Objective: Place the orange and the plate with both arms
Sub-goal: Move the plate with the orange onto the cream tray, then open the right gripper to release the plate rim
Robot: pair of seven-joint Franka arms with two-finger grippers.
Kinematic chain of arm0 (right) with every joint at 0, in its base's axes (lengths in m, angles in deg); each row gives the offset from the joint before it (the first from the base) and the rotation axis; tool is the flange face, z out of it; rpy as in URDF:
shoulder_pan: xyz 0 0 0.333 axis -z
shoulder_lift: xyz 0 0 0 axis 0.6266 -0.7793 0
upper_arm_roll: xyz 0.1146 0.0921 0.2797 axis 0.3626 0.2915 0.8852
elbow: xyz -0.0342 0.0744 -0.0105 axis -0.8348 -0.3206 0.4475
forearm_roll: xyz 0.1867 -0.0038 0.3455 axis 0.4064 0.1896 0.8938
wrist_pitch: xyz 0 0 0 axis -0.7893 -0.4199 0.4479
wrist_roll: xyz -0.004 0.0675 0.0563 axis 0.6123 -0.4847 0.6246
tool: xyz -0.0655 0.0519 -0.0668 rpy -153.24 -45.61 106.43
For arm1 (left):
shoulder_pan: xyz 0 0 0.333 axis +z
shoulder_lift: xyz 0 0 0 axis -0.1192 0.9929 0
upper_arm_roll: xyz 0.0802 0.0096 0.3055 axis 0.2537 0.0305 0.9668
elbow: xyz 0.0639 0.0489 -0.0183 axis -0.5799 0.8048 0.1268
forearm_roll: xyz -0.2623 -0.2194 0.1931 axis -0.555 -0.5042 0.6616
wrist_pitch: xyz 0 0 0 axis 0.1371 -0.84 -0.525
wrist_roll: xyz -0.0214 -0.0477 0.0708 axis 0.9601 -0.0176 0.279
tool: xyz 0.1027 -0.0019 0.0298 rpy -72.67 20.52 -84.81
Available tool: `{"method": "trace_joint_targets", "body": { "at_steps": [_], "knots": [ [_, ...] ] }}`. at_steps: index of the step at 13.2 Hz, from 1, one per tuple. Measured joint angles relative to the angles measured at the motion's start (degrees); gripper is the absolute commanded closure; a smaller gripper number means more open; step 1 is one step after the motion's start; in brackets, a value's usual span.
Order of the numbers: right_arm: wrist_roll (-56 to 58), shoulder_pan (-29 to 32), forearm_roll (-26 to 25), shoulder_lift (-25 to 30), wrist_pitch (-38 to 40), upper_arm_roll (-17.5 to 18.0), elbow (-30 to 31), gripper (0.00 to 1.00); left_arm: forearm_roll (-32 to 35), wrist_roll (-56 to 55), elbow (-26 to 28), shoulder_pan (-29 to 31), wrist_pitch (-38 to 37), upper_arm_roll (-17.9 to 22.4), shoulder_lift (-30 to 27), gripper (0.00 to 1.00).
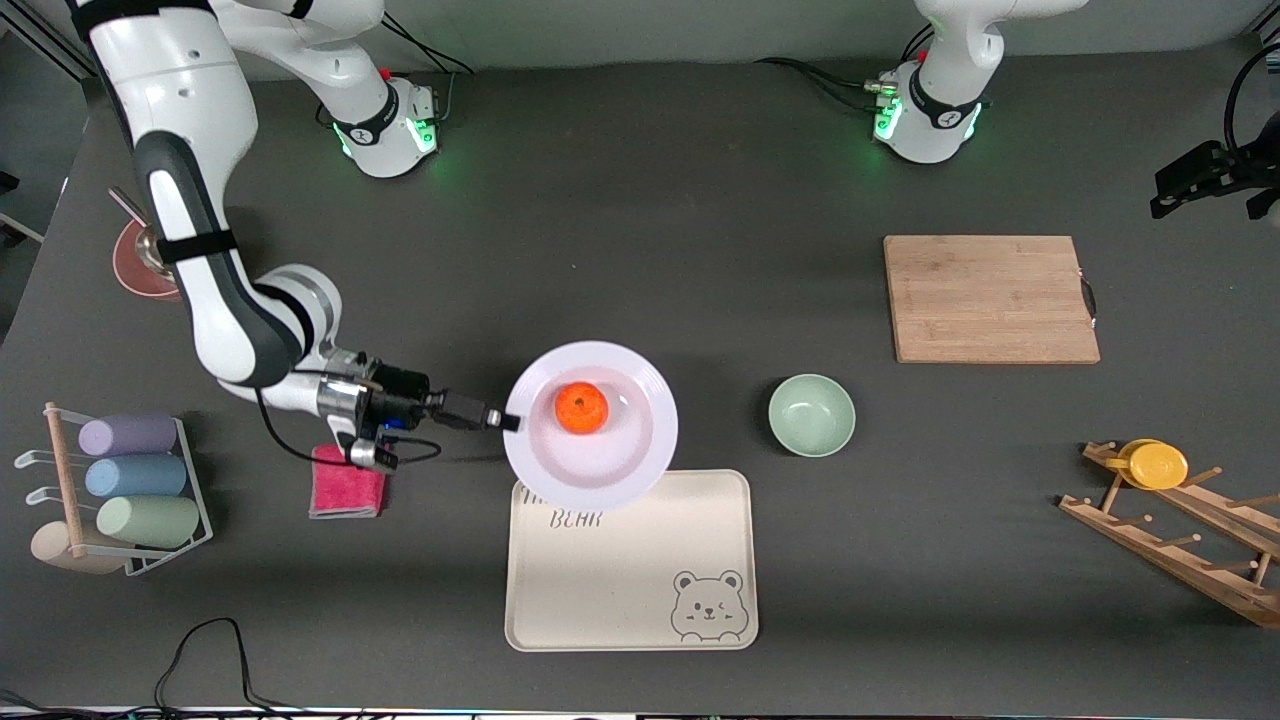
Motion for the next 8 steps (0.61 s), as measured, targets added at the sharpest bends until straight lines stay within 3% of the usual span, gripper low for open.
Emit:
{"method": "trace_joint_targets", "body": {
  "at_steps": [5,8],
  "knots": [
    [-7.51,-0.97,-0.07,-14.90,-5.15,0.20,-21.73,1.00,-0.19,-0.52,-0.25,-0.03,0.00,-0.37,0.00,0.00],
    [-8.27,-2.58,-0.07,-21.59,-9.01,0.24,-29.42,1.00,-0.19,-0.80,-0.26,-0.03,0.72,-0.35,0.16,0.00]
  ]
}}
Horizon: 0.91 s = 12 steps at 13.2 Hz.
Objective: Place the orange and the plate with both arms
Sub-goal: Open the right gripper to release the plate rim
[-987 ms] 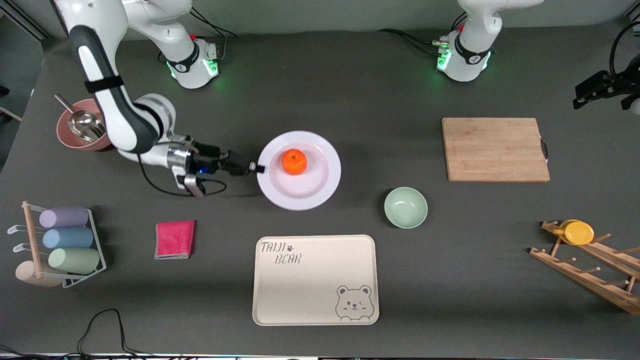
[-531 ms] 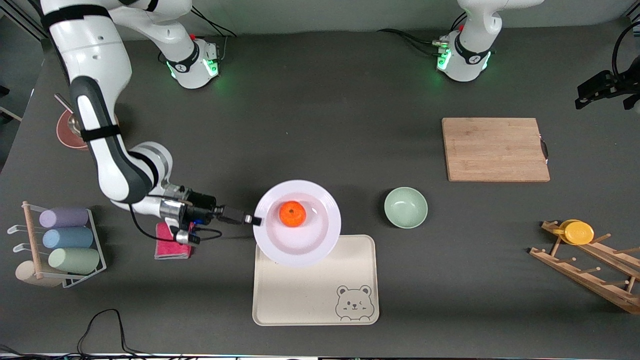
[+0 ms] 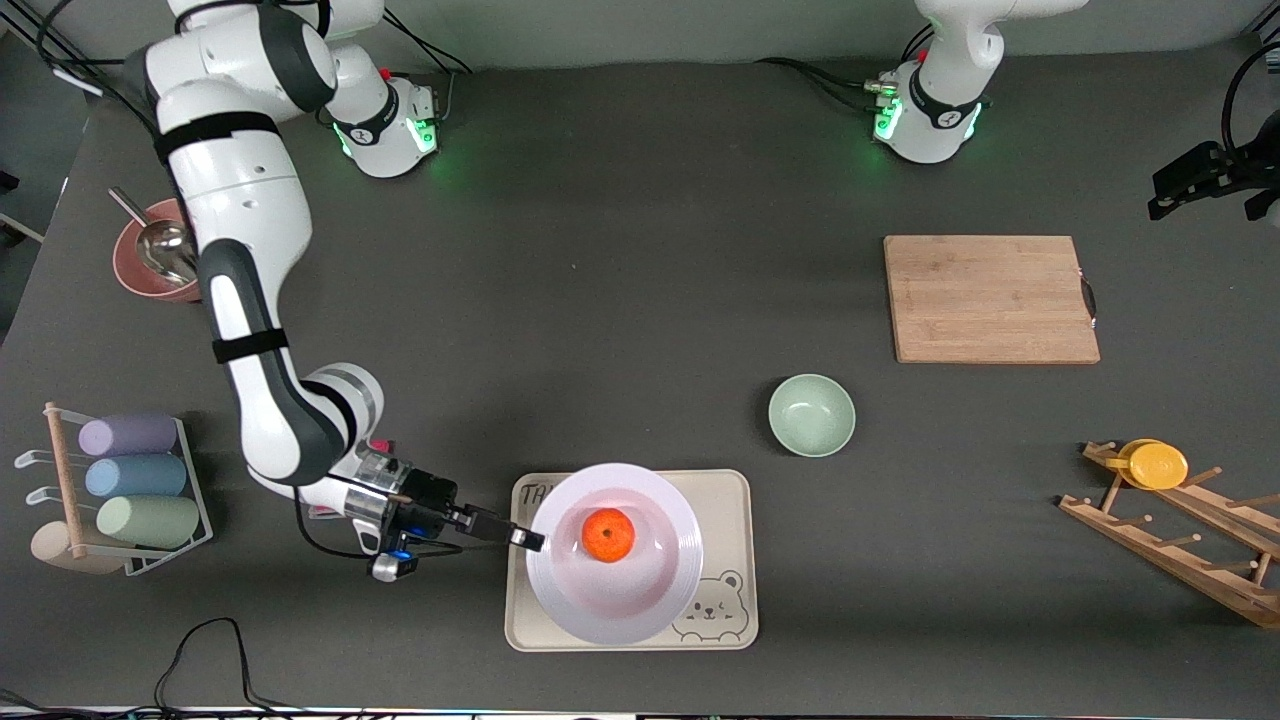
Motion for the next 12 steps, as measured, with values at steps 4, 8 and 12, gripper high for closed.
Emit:
{"method": "trace_joint_targets", "body": {
  "at_steps": [4,8,12],
  "knots": [
    [5.06,-0.40,-0.02,-5.97,-0.37,-0.02,-3.38,1.00,0.00,-0.14,0.01,0.01,1.92,0.12,0.65,0.00],
    [14.00,-0.37,1.87,-10.15,-0.38,-0.02,-3.51,1.00,0.00,-0.15,0.43,0.01,1.82,0.11,0.93,0.00],
    [18.67,-0.47,2.75,-12.09,-0.37,-0.02,-3.52,1.00,0.00,-0.15,1.53,0.01,1.72,0.10,0.94,0.00]
  ]
}}
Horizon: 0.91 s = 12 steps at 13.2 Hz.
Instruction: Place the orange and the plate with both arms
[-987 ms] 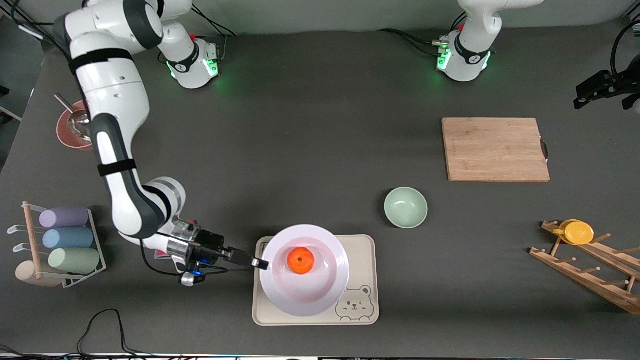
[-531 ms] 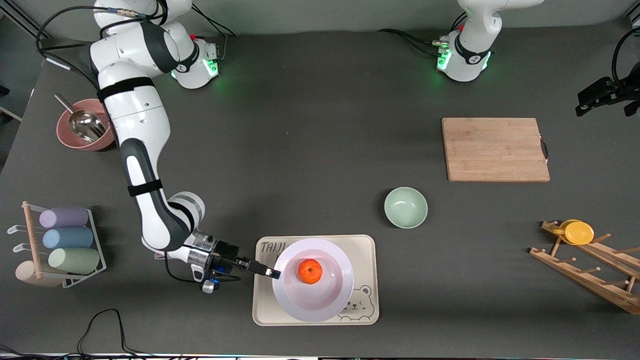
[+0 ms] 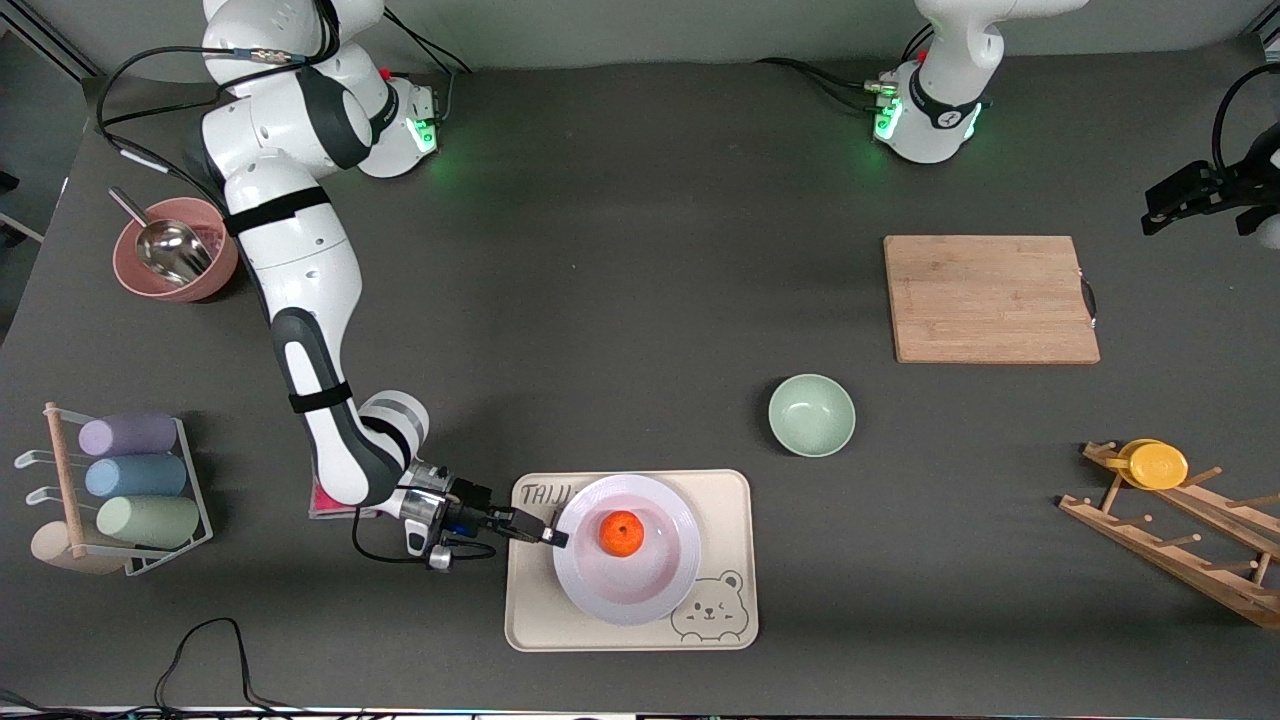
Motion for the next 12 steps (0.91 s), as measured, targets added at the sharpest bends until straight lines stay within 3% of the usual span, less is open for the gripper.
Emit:
{"method": "trace_joint_targets", "body": {
  "at_steps": [2,3,5,8,12],
  "knots": [
    [0.59,0.01,0.11,-0.26,0.05,0.00,0.00,0.60,0.00,0.00,0.21,0.00,0.03,0.00,0.00,0.00],
    [0.68,0.00,0.14,-0.26,0.12,0.08,-0.01,0.53,0.00,0.00,0.27,0.00,0.04,0.00,0.00,0.00],
    [0.72,-0.01,0.14,-0.25,0.17,0.39,-0.07,0.47,0.00,0.00,0.65,0.00,0.22,-0.02,0.00,0.00],
    [0.71,0.18,-0.09,-0.17,0.18,0.40,-0.07,0.47,0.00,0.00,1.03,0.00,0.56,-0.04,0.00,0.00],
    [-2.02,0.55,-4.80,0.67,0.21,-0.55,0.27,0.47,-0.01,-0.17,1.38,-0.01,1.60,-0.11,0.00,0.00]
  ]
}}
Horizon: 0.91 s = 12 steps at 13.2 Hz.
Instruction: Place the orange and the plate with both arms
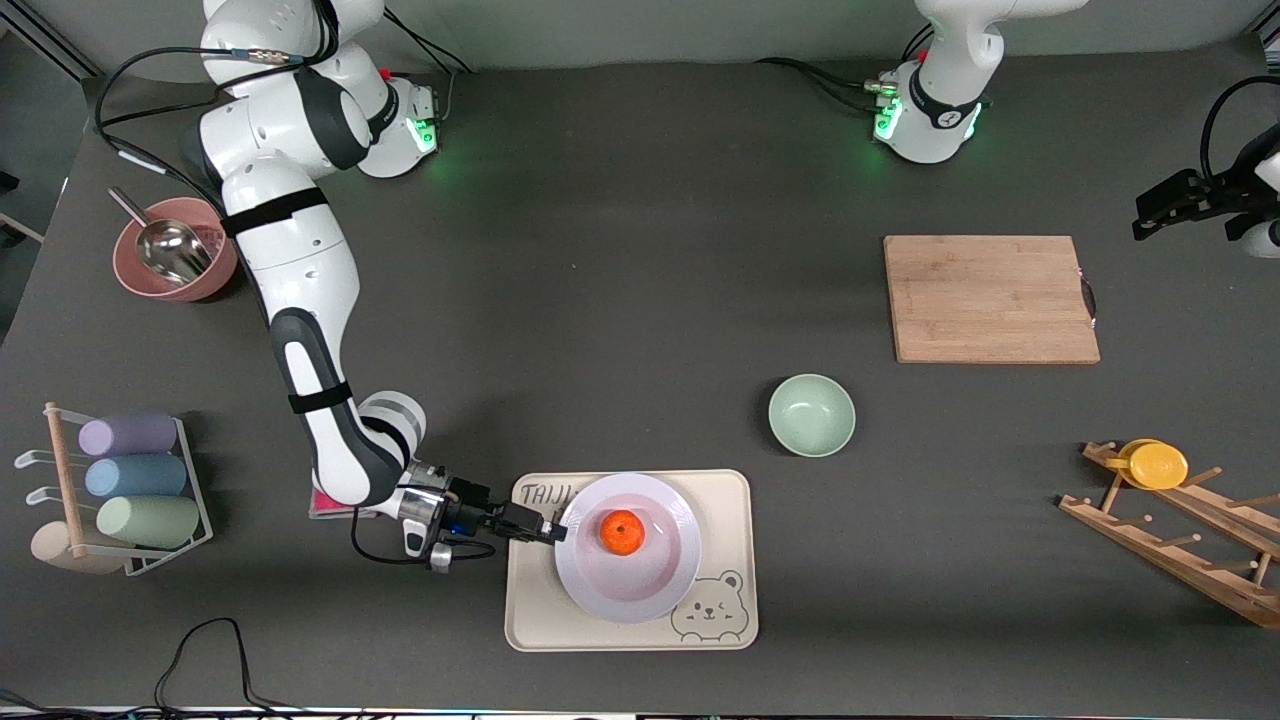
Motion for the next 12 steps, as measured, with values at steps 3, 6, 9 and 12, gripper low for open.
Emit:
{"method": "trace_joint_targets", "body": {
  "at_steps": [3,6,9,12],
  "knots": [
    [-8.69,0.36,-7.60,2.01,-0.02,-1.86,0.64,0.41,-0.01,-1.08,0.04,-0.06,0.65,-0.16,0.00,0.00],
    [-16.61,1.36,-17.06,6.48,-0.02,-2.71,3.09,0.40,-0.01,-1.33,0.09,-0.06,0.96,-0.30,0.00,0.00],
    [-22.30,2.76,-27.69,13.45,0.03,-2.84,8.38,0.34,-0.02,-1.49,0.15,-0.06,0.98,-0.35,0.08,0.00],
    [-29.82,4.34,-44.95,23.93,3.29,-3.09,14.60,0.15,-0.02,-1.62,0.18,-0.06,1.03,-0.37,0.18,0.00]
  ]
}}
